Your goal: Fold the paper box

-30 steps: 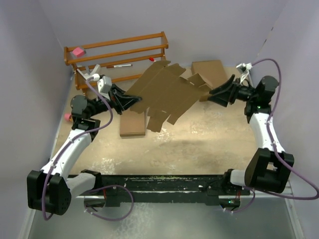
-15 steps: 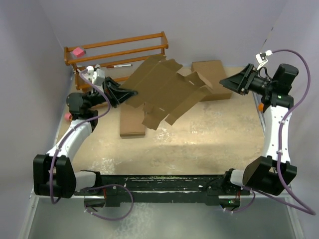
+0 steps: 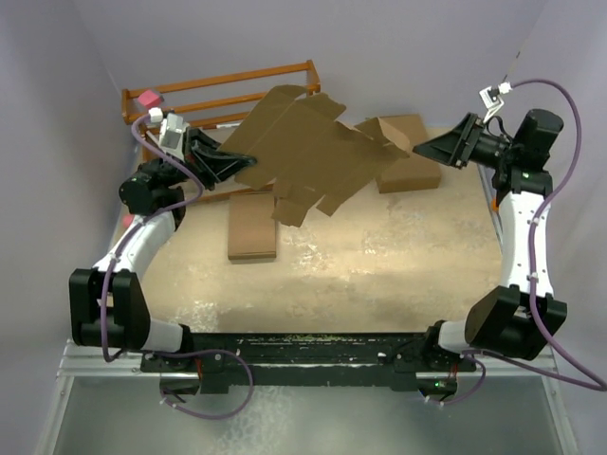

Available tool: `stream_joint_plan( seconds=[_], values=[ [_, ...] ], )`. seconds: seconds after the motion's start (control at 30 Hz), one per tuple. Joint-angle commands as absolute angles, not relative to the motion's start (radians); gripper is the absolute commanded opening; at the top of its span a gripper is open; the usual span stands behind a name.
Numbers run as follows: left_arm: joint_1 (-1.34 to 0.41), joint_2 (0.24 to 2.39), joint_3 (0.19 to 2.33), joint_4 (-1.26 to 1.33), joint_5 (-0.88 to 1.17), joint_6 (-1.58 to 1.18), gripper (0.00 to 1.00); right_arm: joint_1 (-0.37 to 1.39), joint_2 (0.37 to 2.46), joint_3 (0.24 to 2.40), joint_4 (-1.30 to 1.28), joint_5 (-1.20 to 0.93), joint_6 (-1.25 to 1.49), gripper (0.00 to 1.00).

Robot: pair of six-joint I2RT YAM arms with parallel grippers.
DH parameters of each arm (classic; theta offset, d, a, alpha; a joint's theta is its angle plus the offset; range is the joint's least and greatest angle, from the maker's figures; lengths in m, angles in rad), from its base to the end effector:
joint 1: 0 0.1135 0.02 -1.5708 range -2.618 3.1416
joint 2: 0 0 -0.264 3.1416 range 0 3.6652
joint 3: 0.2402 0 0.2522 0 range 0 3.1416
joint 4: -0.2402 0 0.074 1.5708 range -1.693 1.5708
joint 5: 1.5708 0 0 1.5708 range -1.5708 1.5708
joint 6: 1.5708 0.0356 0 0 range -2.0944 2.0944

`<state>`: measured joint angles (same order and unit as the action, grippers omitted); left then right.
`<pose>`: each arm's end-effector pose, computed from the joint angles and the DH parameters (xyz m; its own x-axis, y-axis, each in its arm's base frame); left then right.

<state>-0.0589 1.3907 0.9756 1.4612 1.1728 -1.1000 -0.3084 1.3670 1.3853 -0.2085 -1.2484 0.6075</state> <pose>0.2627 -0.0484 0.4053 -0.0393 -0.3437 -0.9383 0.9894 0.1178 -0.0846 0.2905 -0.0571 0.4204 -0.5996 0.3808 -0.7039 -0.5469 0.4472 0.7078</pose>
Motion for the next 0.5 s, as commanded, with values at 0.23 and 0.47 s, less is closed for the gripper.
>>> stream_joint_plan(
  seconds=[0.23,0.47],
  values=[
    [-0.054,1.472,1.134,1.65,1.215,-1.296,0.04,-0.302,1.332,1.388,0.278,-1.375,0.61,0.72],
    [-0.054,1.496,1.18,1.65,1.212,-1.314,0.04,-0.296,1.275,1.322,0.288,-1.411,0.61,0.72]
  ],
)
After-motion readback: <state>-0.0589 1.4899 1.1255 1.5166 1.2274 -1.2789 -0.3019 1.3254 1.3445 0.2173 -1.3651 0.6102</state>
